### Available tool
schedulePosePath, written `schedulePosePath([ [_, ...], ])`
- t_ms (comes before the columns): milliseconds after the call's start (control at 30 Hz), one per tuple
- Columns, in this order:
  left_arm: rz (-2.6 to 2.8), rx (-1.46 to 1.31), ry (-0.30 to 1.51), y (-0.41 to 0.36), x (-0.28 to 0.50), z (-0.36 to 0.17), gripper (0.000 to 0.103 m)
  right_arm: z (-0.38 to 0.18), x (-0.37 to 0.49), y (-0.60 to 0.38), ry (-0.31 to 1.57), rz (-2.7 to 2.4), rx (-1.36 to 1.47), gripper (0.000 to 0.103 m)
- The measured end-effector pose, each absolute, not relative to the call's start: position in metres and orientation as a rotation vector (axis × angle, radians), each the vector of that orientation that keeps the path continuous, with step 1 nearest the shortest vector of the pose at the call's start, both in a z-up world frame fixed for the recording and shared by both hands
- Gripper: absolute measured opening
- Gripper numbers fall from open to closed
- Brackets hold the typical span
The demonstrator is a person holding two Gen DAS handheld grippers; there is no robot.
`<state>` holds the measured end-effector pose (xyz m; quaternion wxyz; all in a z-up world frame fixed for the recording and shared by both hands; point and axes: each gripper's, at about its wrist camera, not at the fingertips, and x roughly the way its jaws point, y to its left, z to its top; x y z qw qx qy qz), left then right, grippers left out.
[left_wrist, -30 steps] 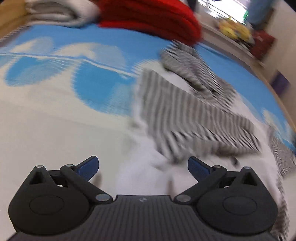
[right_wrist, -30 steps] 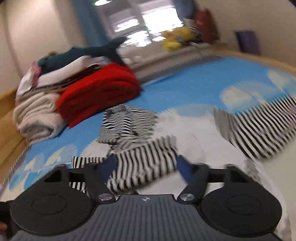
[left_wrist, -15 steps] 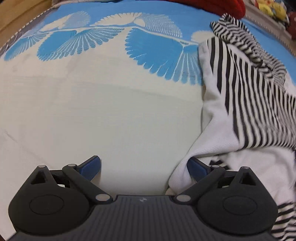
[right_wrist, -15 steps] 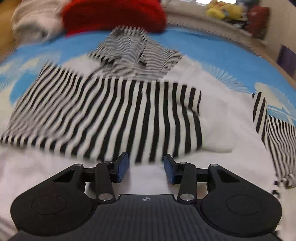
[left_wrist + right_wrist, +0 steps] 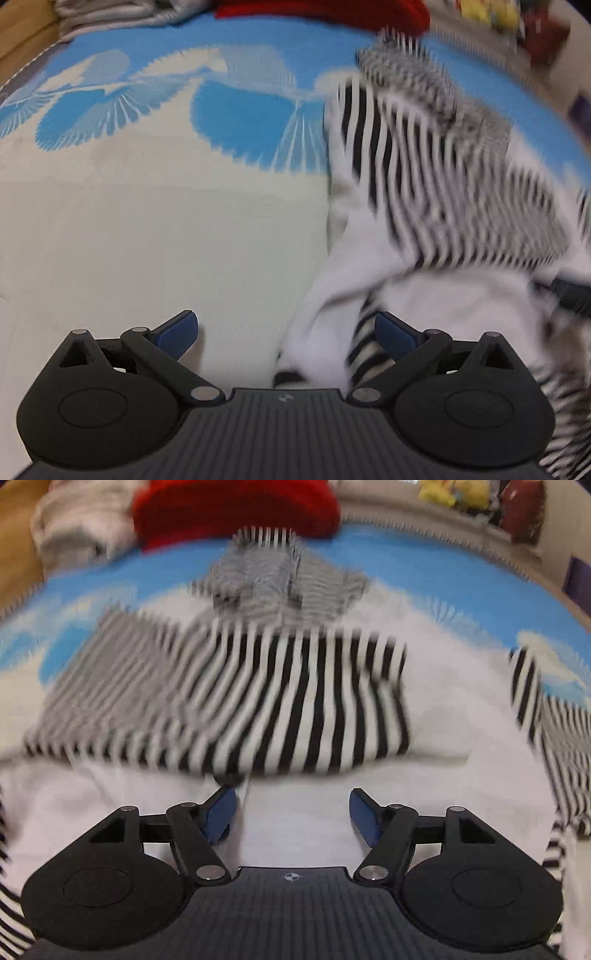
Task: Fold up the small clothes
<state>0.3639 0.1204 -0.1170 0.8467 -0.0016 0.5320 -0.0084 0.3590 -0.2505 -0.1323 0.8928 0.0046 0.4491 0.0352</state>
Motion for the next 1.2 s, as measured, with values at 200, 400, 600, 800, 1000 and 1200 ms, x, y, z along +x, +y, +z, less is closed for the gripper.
schedulePosePath([
  [200, 0.056, 0.067, 1.144, 0.144, 0.357, -0.129, 0.102, -0.114, 0.341, -0.256, 0.929, 0.089, 0.064, 0.072],
  [400, -0.006, 0.036, 1.152, 0.147, 0.314, -0.114, 0.102, -0.073, 0.251, -0.251, 0.857, 0.136, 0.127, 0.076],
  [600, -0.152, -0.097, 1.176, 0.125, 0.244, -0.104, 0.102, -0.077, 0.147, -0.268, 0.828, -0.012, 0.151, 0.076],
  [800, -0.074, 0.051, 1.158, 0.120, 0.198, -0.125, 0.103, -0.110, 0.102, -0.274, 0.990, 0.022, 0.171, 0.074],
  [1000, -0.069, 0.002, 1.141, 0.132, 0.180, -0.121, 0.103, -0.110, 0.086, -0.274, 0.980, 0.059, 0.176, 0.074],
  [1200, -0.070, -0.077, 1.077, 0.144, 0.189, -0.091, 0.103, -0.065, 0.079, -0.308, 0.824, 0.075, 0.366, 0.074],
])
